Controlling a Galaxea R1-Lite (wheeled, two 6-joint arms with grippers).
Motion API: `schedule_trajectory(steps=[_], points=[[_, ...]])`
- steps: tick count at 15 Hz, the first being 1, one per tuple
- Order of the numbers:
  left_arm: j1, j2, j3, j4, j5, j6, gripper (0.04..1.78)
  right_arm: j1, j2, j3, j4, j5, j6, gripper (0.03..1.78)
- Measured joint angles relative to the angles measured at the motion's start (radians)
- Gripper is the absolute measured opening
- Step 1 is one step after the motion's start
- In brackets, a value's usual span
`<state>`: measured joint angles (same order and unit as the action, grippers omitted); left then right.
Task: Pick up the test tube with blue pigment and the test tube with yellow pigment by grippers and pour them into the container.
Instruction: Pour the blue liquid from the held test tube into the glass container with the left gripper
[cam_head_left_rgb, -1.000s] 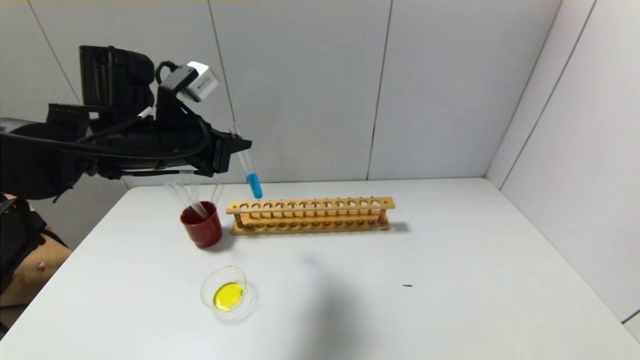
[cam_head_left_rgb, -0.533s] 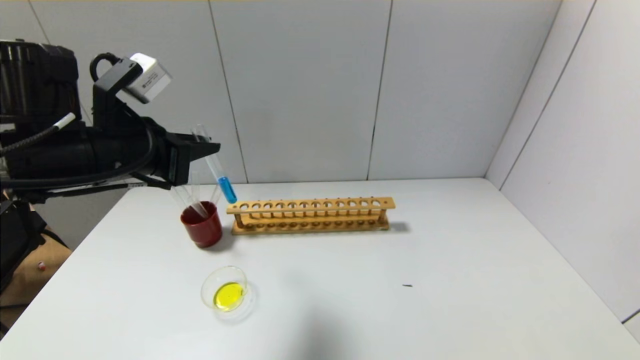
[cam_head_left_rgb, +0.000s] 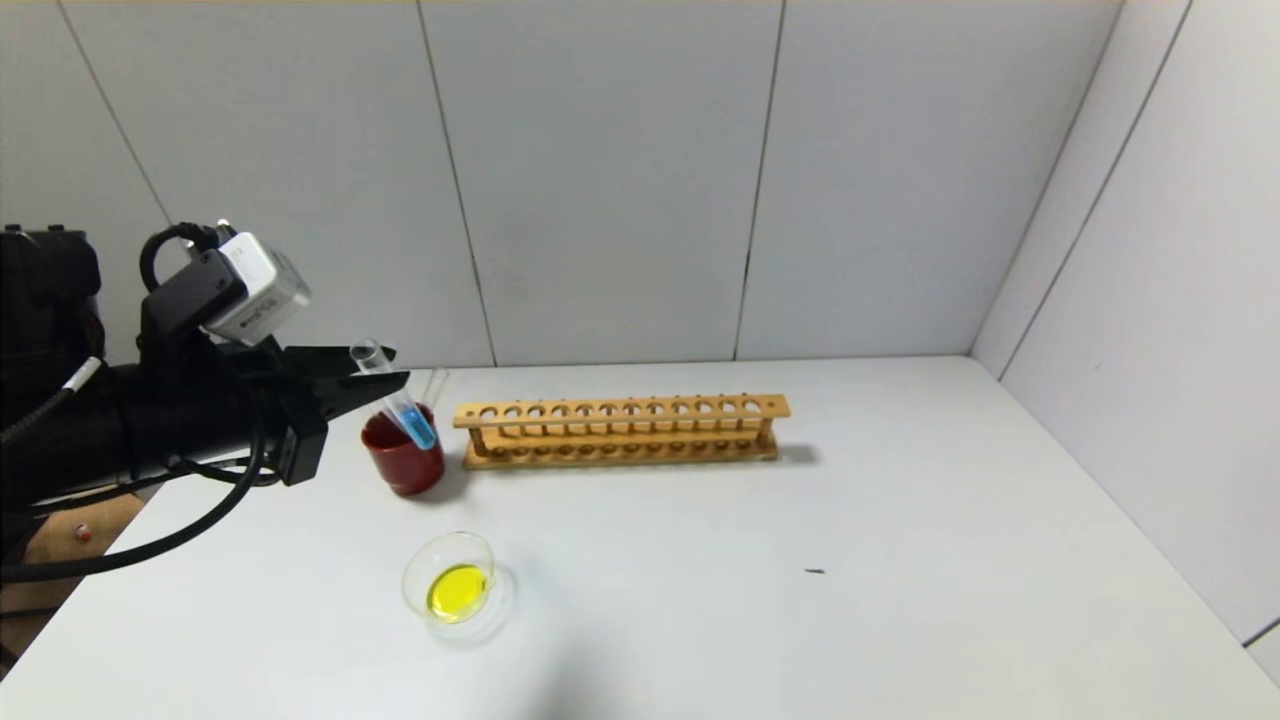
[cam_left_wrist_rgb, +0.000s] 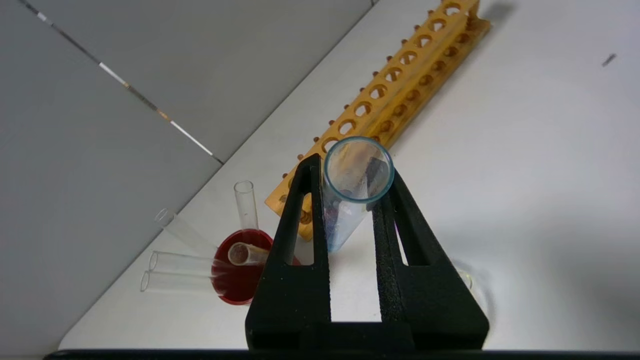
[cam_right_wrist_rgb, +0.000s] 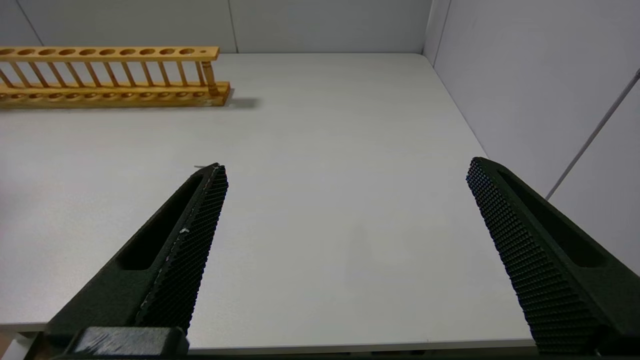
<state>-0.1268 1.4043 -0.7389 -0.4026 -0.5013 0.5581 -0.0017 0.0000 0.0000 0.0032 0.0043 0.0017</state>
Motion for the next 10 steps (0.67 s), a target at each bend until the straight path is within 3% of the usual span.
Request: schedule_trajectory(steps=[10], points=[[0.001, 0.124, 0.009, 0.064, 0.020, 0.424, 0.31, 0.000, 0.000, 0.000, 0.000, 0.000, 0.000, 1.75]])
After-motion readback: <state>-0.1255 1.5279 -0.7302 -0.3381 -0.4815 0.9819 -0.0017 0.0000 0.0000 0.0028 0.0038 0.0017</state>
